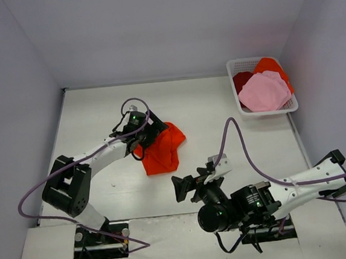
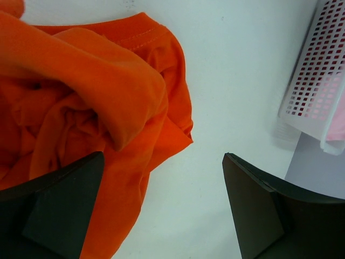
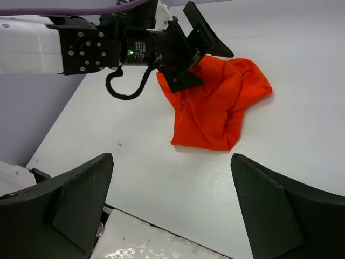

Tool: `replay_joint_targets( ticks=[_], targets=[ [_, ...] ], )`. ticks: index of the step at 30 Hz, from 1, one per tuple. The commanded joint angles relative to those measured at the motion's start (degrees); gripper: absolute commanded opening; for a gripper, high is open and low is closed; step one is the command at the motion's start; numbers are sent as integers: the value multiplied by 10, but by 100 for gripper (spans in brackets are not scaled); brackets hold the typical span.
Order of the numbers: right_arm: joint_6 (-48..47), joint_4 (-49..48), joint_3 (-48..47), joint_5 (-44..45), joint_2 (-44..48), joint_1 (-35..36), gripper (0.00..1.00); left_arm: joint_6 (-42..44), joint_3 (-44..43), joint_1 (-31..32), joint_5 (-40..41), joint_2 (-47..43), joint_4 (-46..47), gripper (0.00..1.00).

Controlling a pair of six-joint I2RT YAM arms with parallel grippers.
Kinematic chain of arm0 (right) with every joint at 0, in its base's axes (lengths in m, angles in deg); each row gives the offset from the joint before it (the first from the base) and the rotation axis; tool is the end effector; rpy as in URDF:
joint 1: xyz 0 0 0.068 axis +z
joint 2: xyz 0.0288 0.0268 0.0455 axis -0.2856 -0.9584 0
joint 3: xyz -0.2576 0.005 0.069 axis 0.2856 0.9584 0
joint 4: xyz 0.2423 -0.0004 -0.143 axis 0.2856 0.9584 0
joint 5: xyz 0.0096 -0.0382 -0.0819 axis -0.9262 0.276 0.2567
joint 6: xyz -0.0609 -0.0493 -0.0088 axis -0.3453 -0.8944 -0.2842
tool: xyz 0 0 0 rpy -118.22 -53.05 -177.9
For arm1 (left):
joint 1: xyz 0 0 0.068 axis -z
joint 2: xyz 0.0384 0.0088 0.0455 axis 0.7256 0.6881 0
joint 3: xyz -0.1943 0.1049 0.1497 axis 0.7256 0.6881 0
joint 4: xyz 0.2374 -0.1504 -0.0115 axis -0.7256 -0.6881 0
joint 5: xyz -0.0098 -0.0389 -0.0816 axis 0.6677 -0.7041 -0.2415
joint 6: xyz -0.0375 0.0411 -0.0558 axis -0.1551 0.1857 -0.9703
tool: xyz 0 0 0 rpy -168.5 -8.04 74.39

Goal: Fold and stack the t-shirts
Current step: Fold the tshirt

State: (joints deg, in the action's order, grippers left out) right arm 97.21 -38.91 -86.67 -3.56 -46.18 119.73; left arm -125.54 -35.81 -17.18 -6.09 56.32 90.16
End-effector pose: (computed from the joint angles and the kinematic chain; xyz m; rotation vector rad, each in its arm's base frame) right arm 0.0034 0.2633 0.3404 0.0049 1.7949 0.8185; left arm 0.3424 -0.1994 0.1852 -0.7178 2.2579 -1.0064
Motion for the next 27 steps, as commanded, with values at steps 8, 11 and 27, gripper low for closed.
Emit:
replay_joint_targets(
  ticks=[8, 11, 27],
  targets=[
    [-31, -8, -38, -8, 18, -81, 88, 93, -45, -2, 82, -140, -122, 86],
    [-62, -8, -57, -15, 4, -107, 88, 125, -62, -3, 114, -179, -160, 86],
    [-257, -29, -186, -160, -234, -328, 88, 238, -29, -3, 238, -335, -248, 86]
  ],
)
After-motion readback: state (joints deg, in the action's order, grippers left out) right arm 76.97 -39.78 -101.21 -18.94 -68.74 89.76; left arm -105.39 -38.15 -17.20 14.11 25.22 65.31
